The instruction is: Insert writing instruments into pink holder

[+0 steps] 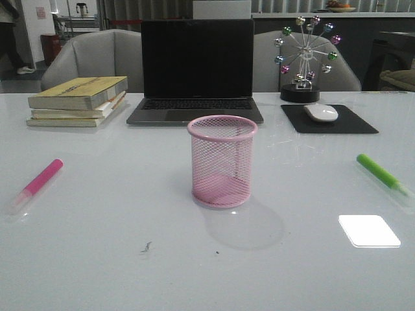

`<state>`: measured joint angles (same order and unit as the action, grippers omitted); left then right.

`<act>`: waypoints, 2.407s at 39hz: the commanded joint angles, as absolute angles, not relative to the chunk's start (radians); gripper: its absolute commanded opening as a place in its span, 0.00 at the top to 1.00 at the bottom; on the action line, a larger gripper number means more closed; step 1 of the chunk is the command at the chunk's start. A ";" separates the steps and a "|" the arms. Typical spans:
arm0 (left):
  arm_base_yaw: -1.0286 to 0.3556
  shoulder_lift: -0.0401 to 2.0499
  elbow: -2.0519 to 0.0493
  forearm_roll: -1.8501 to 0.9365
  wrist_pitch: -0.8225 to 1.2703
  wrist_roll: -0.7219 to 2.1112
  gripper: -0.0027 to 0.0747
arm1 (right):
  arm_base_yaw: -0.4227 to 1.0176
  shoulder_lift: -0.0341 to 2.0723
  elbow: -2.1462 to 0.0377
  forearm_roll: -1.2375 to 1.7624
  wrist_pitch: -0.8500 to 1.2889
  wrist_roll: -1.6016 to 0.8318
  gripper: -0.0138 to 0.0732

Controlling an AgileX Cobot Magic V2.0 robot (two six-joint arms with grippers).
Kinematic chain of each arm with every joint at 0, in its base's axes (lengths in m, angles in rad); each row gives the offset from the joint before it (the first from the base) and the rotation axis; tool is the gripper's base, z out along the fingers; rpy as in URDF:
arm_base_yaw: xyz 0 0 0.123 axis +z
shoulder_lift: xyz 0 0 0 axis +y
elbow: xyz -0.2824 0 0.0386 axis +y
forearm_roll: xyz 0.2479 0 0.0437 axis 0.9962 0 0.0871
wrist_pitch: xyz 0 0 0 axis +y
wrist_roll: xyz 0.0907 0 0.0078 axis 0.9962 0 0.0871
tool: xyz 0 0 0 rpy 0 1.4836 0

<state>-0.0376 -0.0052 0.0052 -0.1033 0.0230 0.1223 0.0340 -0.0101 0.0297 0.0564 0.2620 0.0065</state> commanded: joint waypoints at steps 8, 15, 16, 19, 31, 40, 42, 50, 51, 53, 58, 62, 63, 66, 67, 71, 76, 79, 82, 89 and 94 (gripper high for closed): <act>-0.037 -0.026 0.008 -0.114 -0.058 0.111 0.85 | 0.038 -0.029 0.031 0.048 0.173 0.000 0.81; -0.037 -0.026 0.008 -0.123 -0.127 0.111 0.85 | 0.038 -0.029 0.031 0.048 0.048 0.000 0.81; -0.037 -0.026 0.008 -0.123 -0.144 0.111 0.85 | 0.038 -0.029 0.031 0.048 0.036 0.000 0.81; -0.037 -0.026 0.008 -0.123 -0.241 0.111 0.85 | 0.038 -0.029 0.031 0.048 -0.014 0.000 0.81; -0.037 -0.026 -0.051 -0.111 -0.347 0.111 0.85 | 0.038 -0.029 0.030 0.048 -0.241 0.000 0.81; -0.037 -0.024 -0.221 0.020 -0.224 0.111 0.85 | 0.038 -0.029 -0.115 0.048 -0.131 0.000 0.81; -0.037 -0.024 -0.270 0.022 -0.177 0.111 0.85 | 0.038 -0.026 -0.183 0.048 -0.043 0.000 0.81; -0.037 0.052 -0.443 0.022 -0.068 0.111 0.85 | 0.038 0.105 -0.436 0.047 0.100 0.000 0.81; -0.037 0.073 -0.455 0.022 -0.068 0.111 0.85 | 0.038 0.137 -0.455 0.047 0.099 0.000 0.81; -0.037 0.126 -0.482 0.022 -0.068 0.111 0.85 | 0.038 0.195 -0.495 0.047 0.099 0.000 0.81; -0.037 0.276 -0.545 0.022 -0.068 0.111 0.85 | 0.038 0.361 -0.575 0.047 0.100 0.000 0.81; -0.037 0.376 -0.574 0.022 -0.068 0.111 0.85 | 0.038 0.460 -0.603 0.047 0.113 0.000 0.81; -0.037 0.411 -0.579 0.022 -0.068 0.111 0.85 | 0.038 0.484 -0.605 0.047 0.116 0.000 0.81; -0.037 0.481 -0.579 0.020 -0.058 0.111 0.84 | 0.038 0.541 -0.605 0.047 0.130 0.000 0.81; -0.037 0.509 -0.579 0.018 -0.044 0.111 0.84 | 0.038 0.562 -0.605 0.047 0.139 0.000 0.81; -0.037 0.602 -0.579 -0.023 0.020 0.111 0.84 | 0.038 0.633 -0.605 0.047 0.191 0.000 0.81; -0.037 0.701 -0.579 -0.108 0.058 0.111 0.84 | 0.038 0.713 -0.605 0.047 0.251 0.000 0.81; -0.037 0.735 -0.579 -0.143 0.058 0.111 0.83 | 0.038 0.749 -0.605 0.047 0.280 0.000 0.79; -0.037 0.743 -0.579 -0.155 0.058 0.111 0.73 | 0.038 0.775 -0.605 0.047 0.309 0.000 0.66; -0.037 0.743 -0.579 -0.172 0.058 0.111 0.36 | 0.038 0.801 -0.605 0.047 0.310 0.000 0.26; -0.037 0.743 -0.579 -0.172 0.054 0.111 0.38 | 0.038 0.807 -0.598 0.047 0.311 0.000 0.25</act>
<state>-0.0376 0.7438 -0.5436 -0.1604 0.1362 0.1223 0.0340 0.8043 -0.5681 0.0564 0.3839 0.0065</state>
